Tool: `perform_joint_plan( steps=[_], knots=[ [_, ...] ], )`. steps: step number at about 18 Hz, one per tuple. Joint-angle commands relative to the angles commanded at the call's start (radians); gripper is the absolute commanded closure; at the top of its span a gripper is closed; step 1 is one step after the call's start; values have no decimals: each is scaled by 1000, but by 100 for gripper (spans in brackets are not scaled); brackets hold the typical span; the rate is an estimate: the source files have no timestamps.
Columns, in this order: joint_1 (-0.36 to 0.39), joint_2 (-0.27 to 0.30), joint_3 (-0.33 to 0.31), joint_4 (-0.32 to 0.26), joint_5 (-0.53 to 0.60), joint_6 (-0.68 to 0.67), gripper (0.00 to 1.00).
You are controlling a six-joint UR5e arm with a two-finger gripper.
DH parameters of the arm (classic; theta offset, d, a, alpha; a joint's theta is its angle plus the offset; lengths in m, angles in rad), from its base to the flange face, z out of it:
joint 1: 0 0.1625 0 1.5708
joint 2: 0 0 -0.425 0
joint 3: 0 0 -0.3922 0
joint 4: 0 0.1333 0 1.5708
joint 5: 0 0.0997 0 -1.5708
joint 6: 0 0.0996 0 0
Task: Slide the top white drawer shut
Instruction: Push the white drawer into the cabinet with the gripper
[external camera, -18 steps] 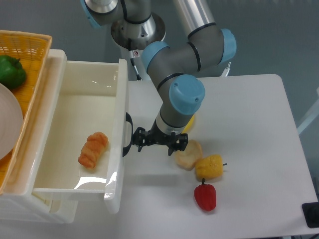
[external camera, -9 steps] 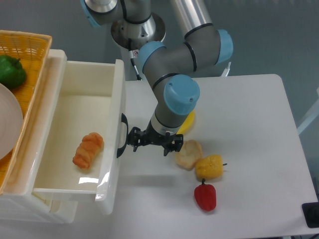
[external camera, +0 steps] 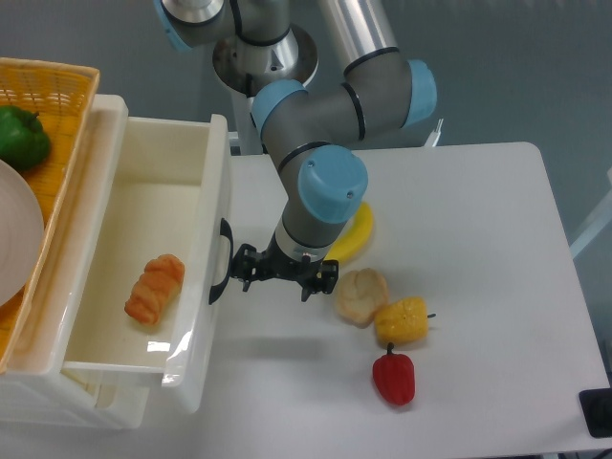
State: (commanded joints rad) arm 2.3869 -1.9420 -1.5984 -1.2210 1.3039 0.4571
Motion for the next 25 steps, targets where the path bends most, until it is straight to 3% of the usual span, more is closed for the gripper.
perform_joint_plan(
  steps=[14, 25],
  knots=[
    [-77, 15, 3, 8, 9, 0, 0],
    [-92, 15, 5, 9, 8, 2, 0]
  ],
)
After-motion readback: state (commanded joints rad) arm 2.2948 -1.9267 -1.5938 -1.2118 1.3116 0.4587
